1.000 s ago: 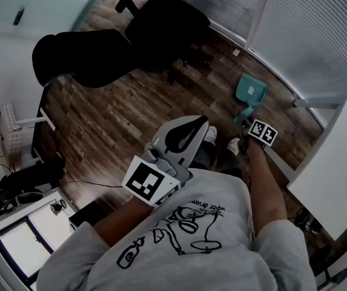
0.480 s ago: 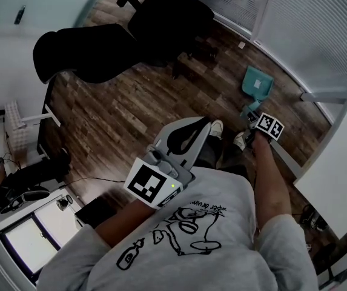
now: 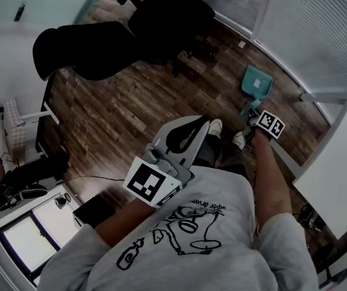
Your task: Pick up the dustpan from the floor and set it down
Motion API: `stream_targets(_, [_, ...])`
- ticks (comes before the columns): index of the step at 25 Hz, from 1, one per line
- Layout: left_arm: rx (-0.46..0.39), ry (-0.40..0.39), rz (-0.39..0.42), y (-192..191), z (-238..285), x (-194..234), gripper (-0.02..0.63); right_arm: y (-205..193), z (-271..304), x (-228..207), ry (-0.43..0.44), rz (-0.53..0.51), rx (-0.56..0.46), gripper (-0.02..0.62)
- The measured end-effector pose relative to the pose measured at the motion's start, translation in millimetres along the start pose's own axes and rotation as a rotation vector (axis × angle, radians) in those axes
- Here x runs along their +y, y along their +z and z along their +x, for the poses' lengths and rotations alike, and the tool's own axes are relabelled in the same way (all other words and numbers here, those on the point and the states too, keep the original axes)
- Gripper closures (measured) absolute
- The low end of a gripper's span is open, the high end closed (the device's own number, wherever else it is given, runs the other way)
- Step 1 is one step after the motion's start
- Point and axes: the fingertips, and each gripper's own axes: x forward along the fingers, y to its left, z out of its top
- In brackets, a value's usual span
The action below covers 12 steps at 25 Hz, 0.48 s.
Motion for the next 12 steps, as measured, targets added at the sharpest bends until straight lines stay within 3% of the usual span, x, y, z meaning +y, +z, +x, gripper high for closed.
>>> stream_targets(12, [-0.028, 0.001, 0.007, 7, -1, -3, 0.603, 16, -16, 11, 0.037, -0.032, -0.017, 0.511])
